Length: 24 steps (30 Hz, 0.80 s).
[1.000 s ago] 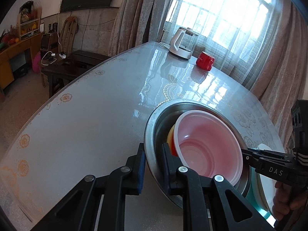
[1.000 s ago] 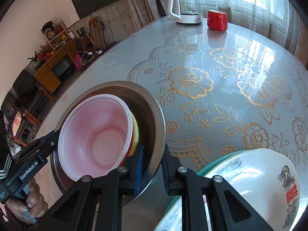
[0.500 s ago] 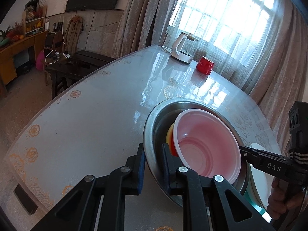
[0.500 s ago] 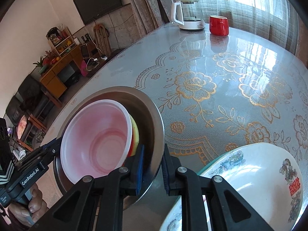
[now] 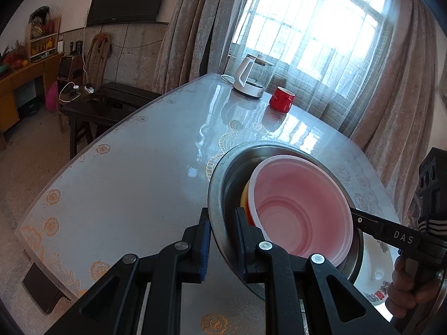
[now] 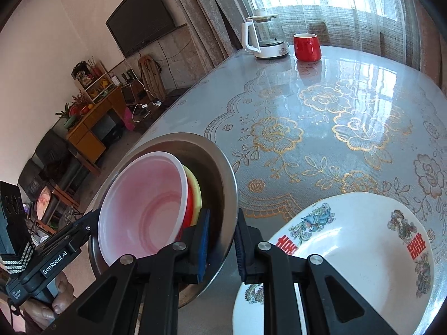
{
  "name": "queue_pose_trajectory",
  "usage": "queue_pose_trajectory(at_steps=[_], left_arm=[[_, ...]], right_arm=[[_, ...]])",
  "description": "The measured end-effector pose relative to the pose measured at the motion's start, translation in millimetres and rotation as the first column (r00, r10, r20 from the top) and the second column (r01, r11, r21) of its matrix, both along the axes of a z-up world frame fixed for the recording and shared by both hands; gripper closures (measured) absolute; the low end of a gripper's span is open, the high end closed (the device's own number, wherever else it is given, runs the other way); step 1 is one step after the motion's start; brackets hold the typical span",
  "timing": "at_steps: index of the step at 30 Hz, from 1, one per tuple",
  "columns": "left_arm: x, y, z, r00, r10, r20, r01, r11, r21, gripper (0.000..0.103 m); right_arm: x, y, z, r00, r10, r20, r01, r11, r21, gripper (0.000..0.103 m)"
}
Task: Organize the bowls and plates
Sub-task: 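Lift the steel bowl and lower it onto the plate stack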
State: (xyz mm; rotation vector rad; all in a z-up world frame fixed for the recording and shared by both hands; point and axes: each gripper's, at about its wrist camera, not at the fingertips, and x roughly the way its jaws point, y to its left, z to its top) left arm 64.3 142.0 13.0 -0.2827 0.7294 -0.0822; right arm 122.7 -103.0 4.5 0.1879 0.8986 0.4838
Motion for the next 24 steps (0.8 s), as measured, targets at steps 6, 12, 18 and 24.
queue_pose_trajectory(at_steps=[6,12,18,24], left_arm=[[-1,-19,12,0.999,-0.048,0.022,0.048,0.999,0.006,0.087],[-1,-43,21,0.993,-0.116,0.035,0.116,0.993,0.004,0.087],[0,-77,30,0.980,-0.193,0.048,0.193,0.981,0.011,0.087],[2,-112,32,0.962,-0.271,0.039,0.271,0.962,0.022,0.087]], right_arm=[[-13,-21,10,0.999,-0.039,0.025,0.039,0.999,0.025,0.085],[-30,-50,19,0.995,-0.088,0.050,0.085,0.995,0.057,0.085],[-47,-82,26,0.987,-0.145,0.068,0.140,0.987,0.078,0.085],[-63,-116,23,0.976,-0.208,0.059,0.203,0.975,0.089,0.085]])
